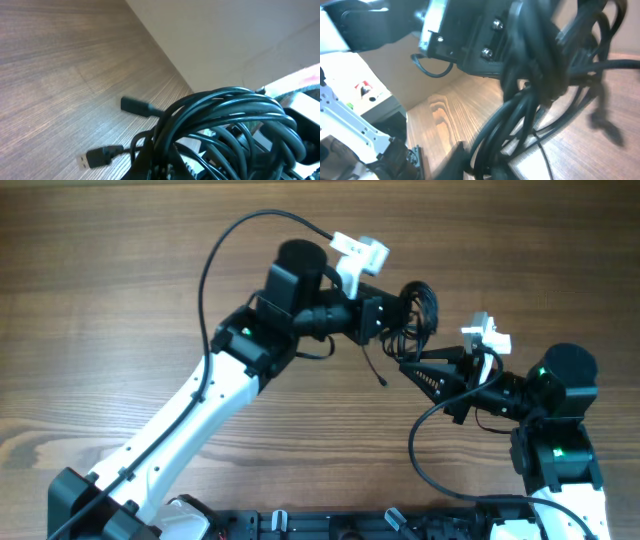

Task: Untangle cables

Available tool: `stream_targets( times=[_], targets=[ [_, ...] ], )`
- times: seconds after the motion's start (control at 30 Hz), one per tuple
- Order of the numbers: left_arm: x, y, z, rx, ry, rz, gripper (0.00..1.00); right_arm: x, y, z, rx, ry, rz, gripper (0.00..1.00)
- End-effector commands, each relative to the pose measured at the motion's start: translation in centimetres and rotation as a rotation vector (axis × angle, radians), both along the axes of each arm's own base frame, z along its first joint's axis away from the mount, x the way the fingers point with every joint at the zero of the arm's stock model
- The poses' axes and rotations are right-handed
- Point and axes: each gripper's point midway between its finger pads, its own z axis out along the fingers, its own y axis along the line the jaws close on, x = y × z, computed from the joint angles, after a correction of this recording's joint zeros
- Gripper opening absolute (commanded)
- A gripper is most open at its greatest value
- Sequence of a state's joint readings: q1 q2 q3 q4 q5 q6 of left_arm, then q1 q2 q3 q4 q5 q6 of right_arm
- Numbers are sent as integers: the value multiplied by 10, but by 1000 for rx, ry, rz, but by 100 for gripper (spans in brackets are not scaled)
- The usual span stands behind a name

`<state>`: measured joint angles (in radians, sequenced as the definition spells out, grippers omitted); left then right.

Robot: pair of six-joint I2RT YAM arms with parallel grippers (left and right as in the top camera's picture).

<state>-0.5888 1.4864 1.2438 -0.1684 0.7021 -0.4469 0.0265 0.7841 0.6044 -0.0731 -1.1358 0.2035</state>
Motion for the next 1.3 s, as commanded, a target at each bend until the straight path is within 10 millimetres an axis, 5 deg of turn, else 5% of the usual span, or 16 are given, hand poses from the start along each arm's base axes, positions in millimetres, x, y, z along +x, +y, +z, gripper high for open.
stream_targets(
  times=[0.0,0.2,0.27,0.53,0.8,0.9,1.27],
  targets=[
    [5,12,16,-43,8,19,4,-17,8,9,20,-42,116,4],
    [1,10,15,-42,15,6,4,-25,10,17,33,-85,170,4],
    [-1,11,11,-33,32,4,4,-24,10,18,31,-94,168,29],
    [-8,10,10,-32,43,-37,4,-20,9,29,26,-185,151,39],
    [-39,-16,9,-16,-29,-146,4,-16,8,35,38,-180,127,37],
    [-37,-16,9,-12,-32,-135,4,-16,8,35,39,-179,127,7],
    [9,11,18,-74,92,75,4,-65,15,36,44,-328,423,4]
  ],
)
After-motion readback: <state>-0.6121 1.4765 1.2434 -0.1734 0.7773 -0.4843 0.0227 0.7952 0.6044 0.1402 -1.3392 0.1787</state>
